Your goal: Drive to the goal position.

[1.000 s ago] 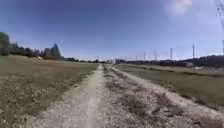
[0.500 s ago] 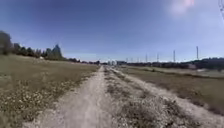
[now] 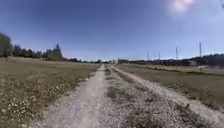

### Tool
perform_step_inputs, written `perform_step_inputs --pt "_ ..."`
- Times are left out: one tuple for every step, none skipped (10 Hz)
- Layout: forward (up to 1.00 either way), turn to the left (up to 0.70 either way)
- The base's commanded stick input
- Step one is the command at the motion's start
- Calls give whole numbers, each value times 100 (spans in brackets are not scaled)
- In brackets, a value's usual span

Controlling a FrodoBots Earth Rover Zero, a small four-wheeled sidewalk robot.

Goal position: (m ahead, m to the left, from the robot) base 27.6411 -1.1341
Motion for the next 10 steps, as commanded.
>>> perform_step_inputs --pt "70 0" --pt "70 0" --pt "70 0" --pt "70 0" --pt "70 0" --pt "70 0" --pt "70 0" --pt "70 0" --pt "70 0" --pt "70 0"
